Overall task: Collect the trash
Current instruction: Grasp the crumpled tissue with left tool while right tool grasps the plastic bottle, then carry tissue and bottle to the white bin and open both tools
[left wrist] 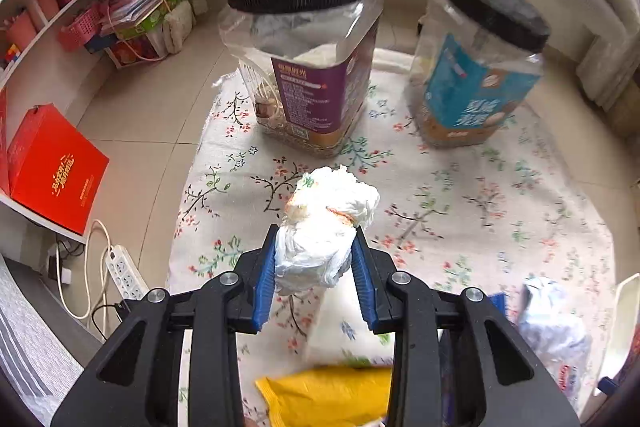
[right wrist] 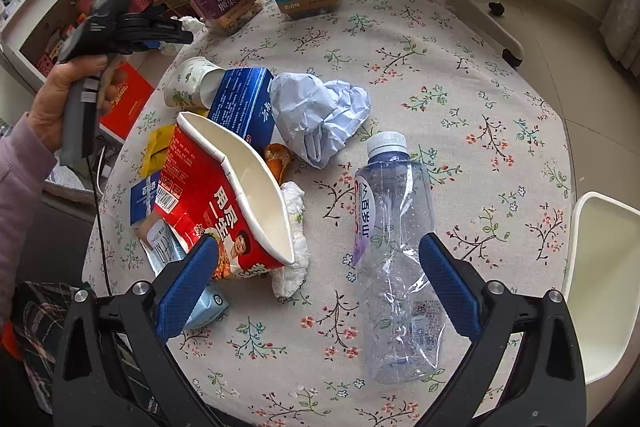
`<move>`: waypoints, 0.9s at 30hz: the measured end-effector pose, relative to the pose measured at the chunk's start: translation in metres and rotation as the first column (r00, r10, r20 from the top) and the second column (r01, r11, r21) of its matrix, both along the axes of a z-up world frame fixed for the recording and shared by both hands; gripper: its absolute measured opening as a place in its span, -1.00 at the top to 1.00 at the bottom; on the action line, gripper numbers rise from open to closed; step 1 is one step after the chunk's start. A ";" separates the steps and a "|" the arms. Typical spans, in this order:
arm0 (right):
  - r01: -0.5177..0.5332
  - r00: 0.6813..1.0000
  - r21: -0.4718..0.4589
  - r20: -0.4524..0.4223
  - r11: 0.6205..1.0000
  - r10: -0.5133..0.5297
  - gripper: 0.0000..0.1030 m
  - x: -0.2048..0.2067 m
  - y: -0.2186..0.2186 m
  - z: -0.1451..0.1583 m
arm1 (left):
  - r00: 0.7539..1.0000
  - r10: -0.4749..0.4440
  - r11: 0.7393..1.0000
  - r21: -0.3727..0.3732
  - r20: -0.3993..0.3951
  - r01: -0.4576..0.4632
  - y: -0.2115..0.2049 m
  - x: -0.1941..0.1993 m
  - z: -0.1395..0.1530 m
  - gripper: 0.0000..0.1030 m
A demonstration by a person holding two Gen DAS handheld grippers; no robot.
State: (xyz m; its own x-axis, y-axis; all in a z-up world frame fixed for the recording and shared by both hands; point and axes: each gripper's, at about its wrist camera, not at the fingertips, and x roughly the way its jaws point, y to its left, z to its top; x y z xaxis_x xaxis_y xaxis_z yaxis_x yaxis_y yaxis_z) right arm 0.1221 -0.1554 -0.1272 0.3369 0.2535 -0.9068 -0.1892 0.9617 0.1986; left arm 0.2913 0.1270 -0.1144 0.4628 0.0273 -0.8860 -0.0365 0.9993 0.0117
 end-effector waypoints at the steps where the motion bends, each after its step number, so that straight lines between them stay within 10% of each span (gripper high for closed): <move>1: 0.017 1.000 -0.009 -0.005 1.000 -0.017 -0.87 0.000 -0.003 -0.001 | 1.000 -0.005 1.000 -0.018 0.022 0.006 -0.004 -0.014 0.012 0.33; 12: 0.183 0.973 -0.023 -0.141 0.983 -0.185 -0.77 0.008 -0.039 -0.045 | 0.992 -0.075 0.982 -0.165 0.104 0.092 -0.053 -0.158 0.043 0.33; 16: 0.198 0.958 0.004 -0.213 0.980 -0.193 -0.23 0.013 -0.040 -0.064 | 0.990 -0.070 0.976 -0.197 0.121 0.093 -0.065 -0.186 0.020 0.33; 27: 0.218 0.976 0.054 -0.023 0.974 -0.217 -0.20 -0.003 -0.044 -0.018 | 0.987 -0.077 0.967 -0.232 0.141 0.108 -0.075 -0.187 0.011 0.33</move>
State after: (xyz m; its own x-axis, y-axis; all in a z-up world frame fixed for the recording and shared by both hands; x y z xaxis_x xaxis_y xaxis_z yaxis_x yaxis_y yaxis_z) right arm 0.1190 -0.1992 -0.1450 0.3745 0.2264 -0.8991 0.0270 0.9666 0.2547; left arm 0.1040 0.0516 -0.1036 0.5647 -0.2256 -0.7938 0.0706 0.9716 -0.2259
